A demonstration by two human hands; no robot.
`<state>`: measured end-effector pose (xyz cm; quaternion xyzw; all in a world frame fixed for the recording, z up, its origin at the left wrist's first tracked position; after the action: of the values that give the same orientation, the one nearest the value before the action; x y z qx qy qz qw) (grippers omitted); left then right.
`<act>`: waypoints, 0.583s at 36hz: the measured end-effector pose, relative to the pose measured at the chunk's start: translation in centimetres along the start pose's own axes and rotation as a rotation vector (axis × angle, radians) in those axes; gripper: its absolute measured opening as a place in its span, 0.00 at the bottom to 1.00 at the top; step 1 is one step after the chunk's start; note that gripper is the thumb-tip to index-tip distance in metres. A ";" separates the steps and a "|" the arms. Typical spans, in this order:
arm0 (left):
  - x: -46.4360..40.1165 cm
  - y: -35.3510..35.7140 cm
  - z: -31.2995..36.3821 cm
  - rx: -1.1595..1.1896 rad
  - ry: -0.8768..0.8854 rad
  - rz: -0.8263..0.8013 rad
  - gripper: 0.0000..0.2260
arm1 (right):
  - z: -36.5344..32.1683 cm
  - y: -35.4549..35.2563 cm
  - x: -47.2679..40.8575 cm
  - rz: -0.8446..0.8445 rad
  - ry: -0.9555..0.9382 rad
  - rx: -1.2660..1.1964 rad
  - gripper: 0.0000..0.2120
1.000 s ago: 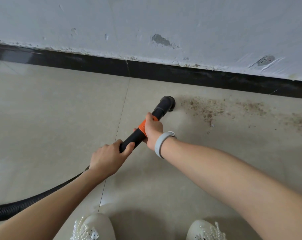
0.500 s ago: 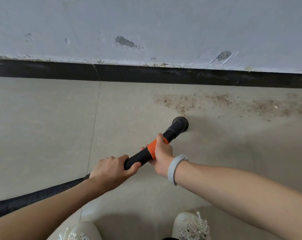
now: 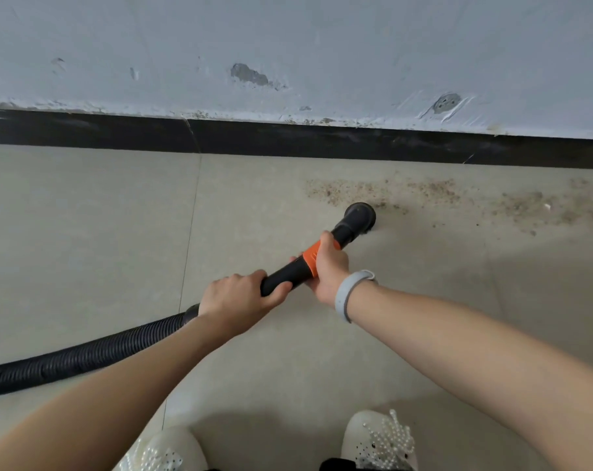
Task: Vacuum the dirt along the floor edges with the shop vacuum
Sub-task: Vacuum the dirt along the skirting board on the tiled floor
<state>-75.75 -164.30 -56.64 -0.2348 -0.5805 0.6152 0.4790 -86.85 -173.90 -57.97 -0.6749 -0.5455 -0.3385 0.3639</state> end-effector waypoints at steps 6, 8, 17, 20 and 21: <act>1.8 0.3 -2.9 0.060 -0.104 0.053 0.19 | 2.2 2.6 0.3 -0.029 0.005 0.080 0.18; 2.5 0.4 -4.1 0.083 -0.143 0.066 0.18 | 3.2 3.6 0.5 -0.055 0.001 0.110 0.20; 1.5 -0.3 -6.0 0.140 -0.283 0.107 0.19 | 2.6 7.7 -0.1 -0.130 -0.090 0.266 0.21; 0.0 -0.7 -5.7 0.143 -0.267 0.097 0.20 | 1.3 8.4 -0.6 -0.144 -0.100 0.265 0.20; -0.5 -0.9 -5.6 0.146 -0.262 0.091 0.21 | 0.8 8.6 -0.8 -0.146 -0.098 0.262 0.20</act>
<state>-70.54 -162.11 -57.15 -0.1432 -0.5807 0.7020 0.3867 -78.46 -174.77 -60.09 -0.5959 -0.6497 -0.2564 0.3963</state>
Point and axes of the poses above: each hand's wrist, its own x-axis away from the middle knuckle, its own y-axis out of the palm, z = x × y, the point moved 4 cm from there along -x, towards the middle knuckle, and after that the axes turned 14 degrees about z, right-handed, at the moved point
